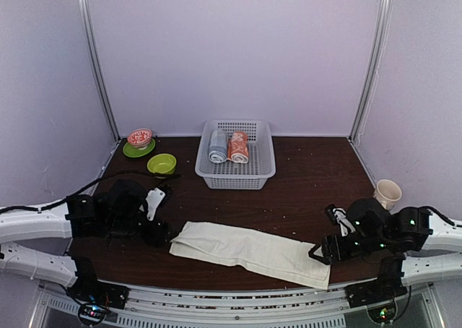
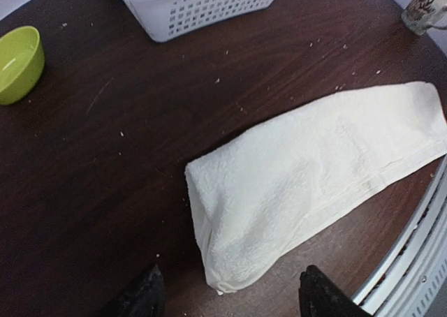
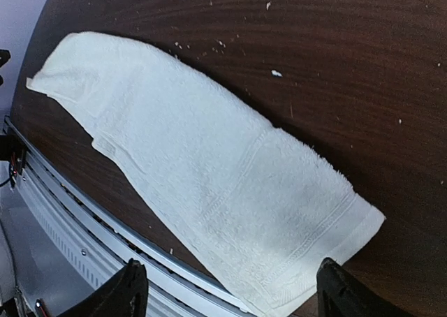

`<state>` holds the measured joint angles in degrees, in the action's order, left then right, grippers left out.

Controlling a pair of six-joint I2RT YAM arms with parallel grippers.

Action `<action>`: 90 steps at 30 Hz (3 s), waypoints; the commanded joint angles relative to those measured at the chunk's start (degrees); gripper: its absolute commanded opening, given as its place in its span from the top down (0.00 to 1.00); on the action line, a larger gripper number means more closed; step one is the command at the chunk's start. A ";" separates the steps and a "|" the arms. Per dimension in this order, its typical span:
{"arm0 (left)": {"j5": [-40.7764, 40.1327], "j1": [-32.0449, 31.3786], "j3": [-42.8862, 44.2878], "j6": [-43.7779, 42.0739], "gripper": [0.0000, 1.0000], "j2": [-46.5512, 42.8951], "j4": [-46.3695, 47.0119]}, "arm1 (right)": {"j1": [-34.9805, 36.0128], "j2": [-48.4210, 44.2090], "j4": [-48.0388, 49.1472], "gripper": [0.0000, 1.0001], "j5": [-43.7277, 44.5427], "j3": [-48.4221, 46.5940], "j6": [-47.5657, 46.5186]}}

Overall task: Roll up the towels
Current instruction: Fold the towel at the center of the board, then move the towel to the center of the board, then adjust the towel at the center of the board.

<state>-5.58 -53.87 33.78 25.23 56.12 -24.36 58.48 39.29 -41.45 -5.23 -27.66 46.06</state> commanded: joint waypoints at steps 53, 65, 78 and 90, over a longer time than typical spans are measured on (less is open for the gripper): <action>-8.09 -1.07 7.89 15.07 0.53 15.78 9.01 | -24.59 28.20 8.78 0.47 10.67 -10.76 -5.52; -11.50 -1.07 2.68 25.40 0.53 9.21 6.46 | -28.18 31.45 20.41 0.61 1.19 -3.12 -0.04; -12.79 -1.07 0.49 27.20 0.53 7.38 5.84 | -28.73 34.92 24.01 0.80 0.03 -1.40 0.60; -14.29 -1.07 0.57 26.80 0.53 6.14 4.08 | -28.75 26.57 15.04 1.00 1.20 -4.04 -1.08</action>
<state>-18.24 -54.76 34.37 51.83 63.29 -19.88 30.06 70.67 -20.51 -5.06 -29.76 46.44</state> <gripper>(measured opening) 0.466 0.015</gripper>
